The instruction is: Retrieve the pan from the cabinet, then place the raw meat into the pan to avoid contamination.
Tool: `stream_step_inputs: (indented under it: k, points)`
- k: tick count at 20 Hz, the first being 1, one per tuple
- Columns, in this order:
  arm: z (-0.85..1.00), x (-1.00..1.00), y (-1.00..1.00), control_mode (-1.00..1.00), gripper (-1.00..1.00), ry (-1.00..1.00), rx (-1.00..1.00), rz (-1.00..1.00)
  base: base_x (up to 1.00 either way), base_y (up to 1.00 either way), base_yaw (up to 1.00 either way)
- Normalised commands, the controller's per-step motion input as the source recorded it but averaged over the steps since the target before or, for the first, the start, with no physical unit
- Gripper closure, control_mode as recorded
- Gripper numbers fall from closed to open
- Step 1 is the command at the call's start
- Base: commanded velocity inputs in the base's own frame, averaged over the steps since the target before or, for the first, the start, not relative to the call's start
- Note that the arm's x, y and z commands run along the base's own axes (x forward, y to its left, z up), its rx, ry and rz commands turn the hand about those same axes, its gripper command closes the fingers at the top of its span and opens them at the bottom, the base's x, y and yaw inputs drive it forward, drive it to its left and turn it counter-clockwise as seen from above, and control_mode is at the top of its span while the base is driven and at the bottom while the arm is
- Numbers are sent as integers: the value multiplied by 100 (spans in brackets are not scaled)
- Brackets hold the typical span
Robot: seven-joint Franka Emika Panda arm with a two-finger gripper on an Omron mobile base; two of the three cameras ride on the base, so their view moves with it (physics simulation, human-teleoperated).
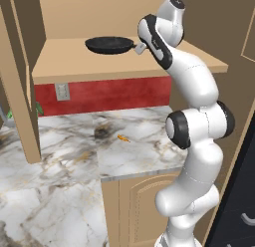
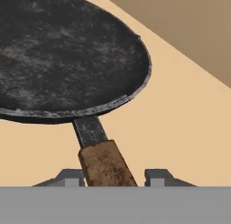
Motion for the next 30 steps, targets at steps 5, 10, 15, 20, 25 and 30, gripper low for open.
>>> stream_step_inputs:
  k: [5,10,15,20,25,30]
  points:
    - [0,-5,1,-100,100,0,0,1,0,0,0]
    - [-10,-16,7,-100,100,-4,0,5,0,0,0]
    - [-20,-20,12,-100,100,-5,-2,7,0,0,0]
    - [-18,-34,16,-100,100,-4,-3,7,0,0,0]
    - [-5,-44,18,-100,100,-2,-3,7,0,0,0]
    - [0,-52,15,-100,100,-1,-3,6,0,0,0]
